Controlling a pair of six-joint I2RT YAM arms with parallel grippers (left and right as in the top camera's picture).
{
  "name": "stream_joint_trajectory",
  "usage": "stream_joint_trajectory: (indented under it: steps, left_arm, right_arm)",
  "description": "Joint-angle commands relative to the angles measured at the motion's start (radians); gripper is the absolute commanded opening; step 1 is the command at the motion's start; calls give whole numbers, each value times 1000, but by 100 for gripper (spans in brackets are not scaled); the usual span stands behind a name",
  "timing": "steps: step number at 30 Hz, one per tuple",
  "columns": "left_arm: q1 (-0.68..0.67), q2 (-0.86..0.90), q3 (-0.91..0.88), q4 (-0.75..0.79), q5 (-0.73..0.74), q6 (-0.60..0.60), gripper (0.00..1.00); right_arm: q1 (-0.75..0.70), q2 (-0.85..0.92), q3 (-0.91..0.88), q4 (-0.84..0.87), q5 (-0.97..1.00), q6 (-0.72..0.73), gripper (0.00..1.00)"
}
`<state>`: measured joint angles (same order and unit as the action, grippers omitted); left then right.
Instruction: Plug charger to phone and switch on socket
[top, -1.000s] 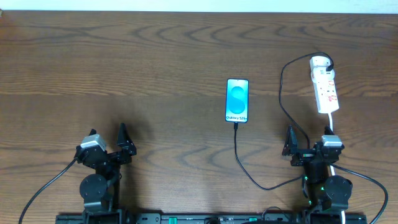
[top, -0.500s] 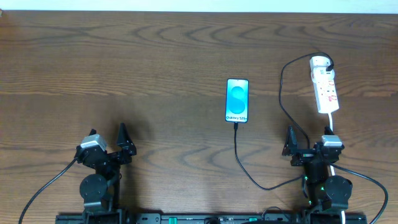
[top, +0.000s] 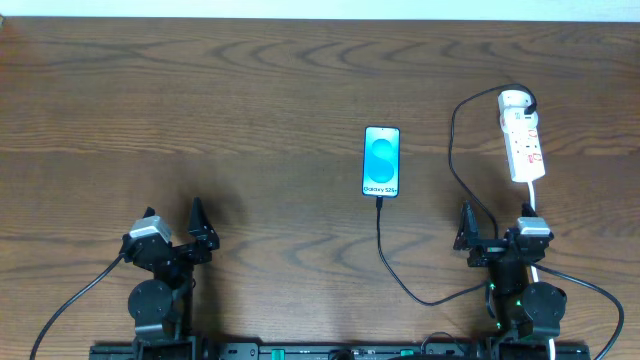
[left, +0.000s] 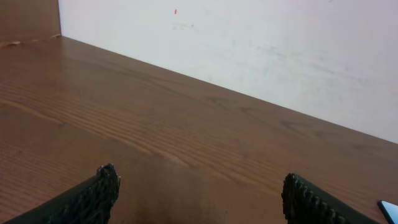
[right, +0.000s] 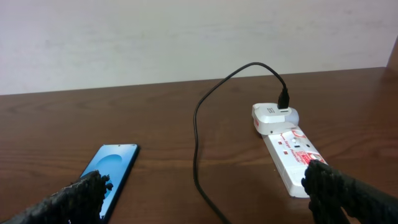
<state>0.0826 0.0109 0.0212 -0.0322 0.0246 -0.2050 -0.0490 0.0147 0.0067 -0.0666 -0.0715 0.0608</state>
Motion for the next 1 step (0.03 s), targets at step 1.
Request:
stream_joint_trajectory:
  steps: [1]
  left_arm:
    - [4,-7,-17,-38,-10,13,86]
  right_arm:
    - [4,-10,-1,-5,-2,13,99]
